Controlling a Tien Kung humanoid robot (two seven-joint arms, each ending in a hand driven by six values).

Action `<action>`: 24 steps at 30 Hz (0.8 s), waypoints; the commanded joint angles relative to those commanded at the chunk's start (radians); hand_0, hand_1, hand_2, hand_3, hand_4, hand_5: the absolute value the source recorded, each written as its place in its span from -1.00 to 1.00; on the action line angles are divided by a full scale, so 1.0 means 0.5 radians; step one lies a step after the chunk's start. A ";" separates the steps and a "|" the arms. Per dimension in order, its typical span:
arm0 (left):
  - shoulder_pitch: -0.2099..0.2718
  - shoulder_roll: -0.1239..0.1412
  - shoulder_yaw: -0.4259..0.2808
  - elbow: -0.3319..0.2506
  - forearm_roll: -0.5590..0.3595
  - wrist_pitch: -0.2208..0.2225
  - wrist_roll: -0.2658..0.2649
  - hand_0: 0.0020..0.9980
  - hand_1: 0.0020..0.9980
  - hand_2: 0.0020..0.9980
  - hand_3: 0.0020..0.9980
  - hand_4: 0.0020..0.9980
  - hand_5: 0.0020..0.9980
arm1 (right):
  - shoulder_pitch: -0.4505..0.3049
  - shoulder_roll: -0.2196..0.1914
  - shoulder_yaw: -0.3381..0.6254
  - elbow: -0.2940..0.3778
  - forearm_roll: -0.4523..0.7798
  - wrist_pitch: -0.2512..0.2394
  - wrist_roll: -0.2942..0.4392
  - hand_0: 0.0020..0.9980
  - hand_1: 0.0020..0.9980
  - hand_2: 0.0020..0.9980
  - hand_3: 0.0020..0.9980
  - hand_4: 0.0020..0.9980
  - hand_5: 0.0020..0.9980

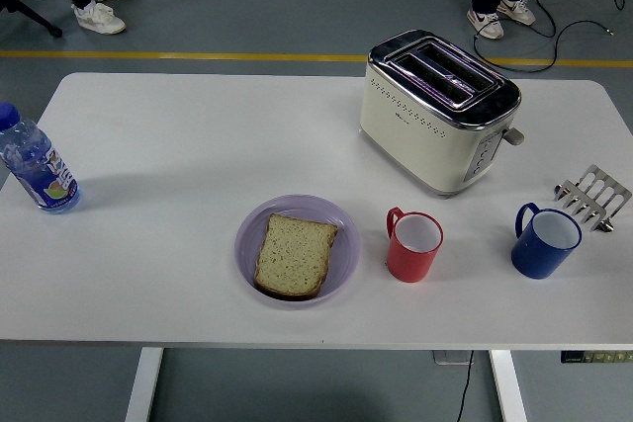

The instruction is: Pick up the cup,pour liquid into bread,place the cup on the desk

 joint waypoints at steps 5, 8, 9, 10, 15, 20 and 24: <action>-0.005 0.000 0.003 0.000 -0.001 -0.002 0.000 -0.31 -0.32 -0.12 0.49 0.20 1.00 | 0.005 0.010 -0.013 -0.008 -0.003 0.000 -0.003 0.33 0.25 0.33 0.24 0.31 -0.54; -0.008 0.002 0.008 0.000 -0.004 -0.004 0.000 -0.31 -0.32 -0.13 0.49 0.20 1.00 | 0.006 0.014 -0.026 -0.013 -0.003 -0.004 -0.008 0.32 0.25 0.33 0.24 0.31 -0.55; -0.008 0.002 0.009 0.000 -0.004 -0.005 0.000 -0.31 -0.32 -0.13 0.49 0.20 1.00 | 0.006 0.015 -0.028 -0.014 -0.003 -0.005 -0.009 0.32 0.25 0.33 0.24 0.31 -0.55; -0.009 0.002 0.007 0.000 -0.004 -0.004 0.000 -0.31 -0.32 -0.13 0.49 0.20 1.00 | 0.008 0.016 -0.033 -0.020 -0.005 -0.007 -0.014 0.32 0.25 0.33 0.24 0.31 -0.55; -0.010 0.003 0.001 0.000 0.002 -0.003 -0.004 -0.31 -0.32 -0.13 0.49 0.20 1.00 | 0.016 0.028 -0.025 -0.051 -0.011 -0.015 -0.034 0.32 0.24 0.33 0.23 0.30 -0.56; -0.007 -0.001 0.004 0.000 -0.022 0.005 -0.012 -0.31 -0.32 -0.13 0.49 0.20 1.00 | 0.013 0.038 -0.023 -0.082 -0.015 -0.005 -0.045 0.32 0.24 0.33 0.23 0.28 -0.57; -0.009 -0.005 -0.003 0.000 -0.021 0.005 -0.014 -0.31 -0.32 -0.13 0.49 0.20 1.00 | 0.016 0.046 -0.056 -0.110 -0.003 0.022 -0.041 0.32 0.24 0.33 0.23 0.28 -0.57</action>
